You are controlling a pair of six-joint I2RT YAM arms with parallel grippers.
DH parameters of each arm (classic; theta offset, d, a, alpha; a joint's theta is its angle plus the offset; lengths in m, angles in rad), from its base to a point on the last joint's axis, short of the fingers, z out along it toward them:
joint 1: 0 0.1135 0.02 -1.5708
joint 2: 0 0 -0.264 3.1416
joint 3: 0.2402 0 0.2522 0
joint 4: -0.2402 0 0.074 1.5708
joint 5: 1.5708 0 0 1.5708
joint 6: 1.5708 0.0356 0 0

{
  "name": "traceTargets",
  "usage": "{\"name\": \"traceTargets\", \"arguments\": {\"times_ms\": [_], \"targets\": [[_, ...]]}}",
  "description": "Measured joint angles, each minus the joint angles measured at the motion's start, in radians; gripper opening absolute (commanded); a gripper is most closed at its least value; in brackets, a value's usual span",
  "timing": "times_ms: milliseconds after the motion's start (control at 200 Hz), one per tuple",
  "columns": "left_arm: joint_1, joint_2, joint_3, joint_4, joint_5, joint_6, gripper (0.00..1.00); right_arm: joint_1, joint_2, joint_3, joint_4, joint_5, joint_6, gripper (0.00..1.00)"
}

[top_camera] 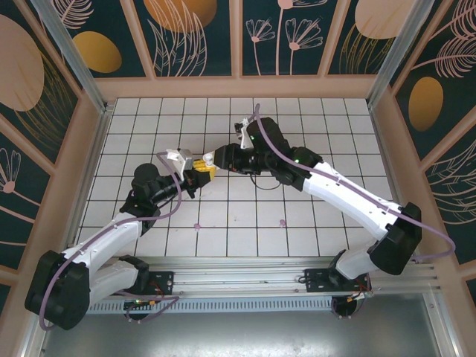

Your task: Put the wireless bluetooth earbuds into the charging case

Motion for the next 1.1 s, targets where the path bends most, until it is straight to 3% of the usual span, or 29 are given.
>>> {"name": "traceTargets", "arguments": {"times_ms": [1101], "targets": [[0.006,-0.002,0.000,-0.002,-0.018,0.004,0.00,0.002,0.078,0.048,-0.052,0.020,0.031,0.27]]}}
